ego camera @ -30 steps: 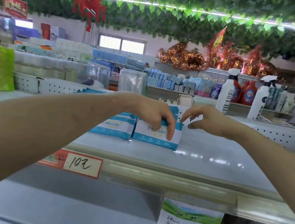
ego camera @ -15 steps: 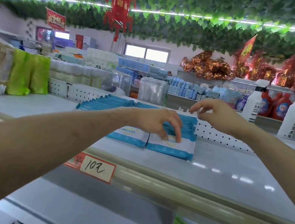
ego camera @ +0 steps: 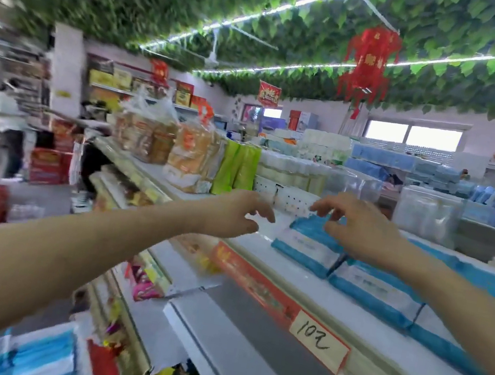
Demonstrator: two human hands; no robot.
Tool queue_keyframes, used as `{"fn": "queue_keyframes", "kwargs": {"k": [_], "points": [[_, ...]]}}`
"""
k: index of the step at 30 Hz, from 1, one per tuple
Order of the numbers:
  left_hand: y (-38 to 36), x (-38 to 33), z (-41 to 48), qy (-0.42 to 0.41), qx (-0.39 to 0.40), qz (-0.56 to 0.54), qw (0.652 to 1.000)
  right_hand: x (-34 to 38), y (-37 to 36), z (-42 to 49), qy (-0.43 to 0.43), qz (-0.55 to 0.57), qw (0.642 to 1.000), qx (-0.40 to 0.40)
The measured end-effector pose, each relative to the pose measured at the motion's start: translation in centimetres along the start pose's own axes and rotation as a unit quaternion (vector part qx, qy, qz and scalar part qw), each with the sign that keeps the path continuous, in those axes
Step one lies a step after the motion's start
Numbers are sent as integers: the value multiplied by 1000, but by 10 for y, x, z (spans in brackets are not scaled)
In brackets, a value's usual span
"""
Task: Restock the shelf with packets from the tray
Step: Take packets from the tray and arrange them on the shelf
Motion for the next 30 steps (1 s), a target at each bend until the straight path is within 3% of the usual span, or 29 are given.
{"fn": "queue_keyframes", "kwargs": {"k": [13, 22, 30], "points": [[65, 199, -203, 247, -62, 92, 963, 175, -174, 90, 129, 95, 985, 56], [-5, 290, -309, 393, -47, 83, 915, 238, -339, 86, 144, 146, 965, 167], [-95, 332, -364, 509, -18, 50, 859, 246, -451, 60, 149, 171, 930, 289]]}}
Point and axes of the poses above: each hand's wrist, its own z-axis towards the middle knuckle, its own y-axis out of the back of the hand, x = y × z, the point moved 1 cm from there along z, towards the middle knuckle, and after that the axes turned 14 degrees about y, right-handed, at the moved point
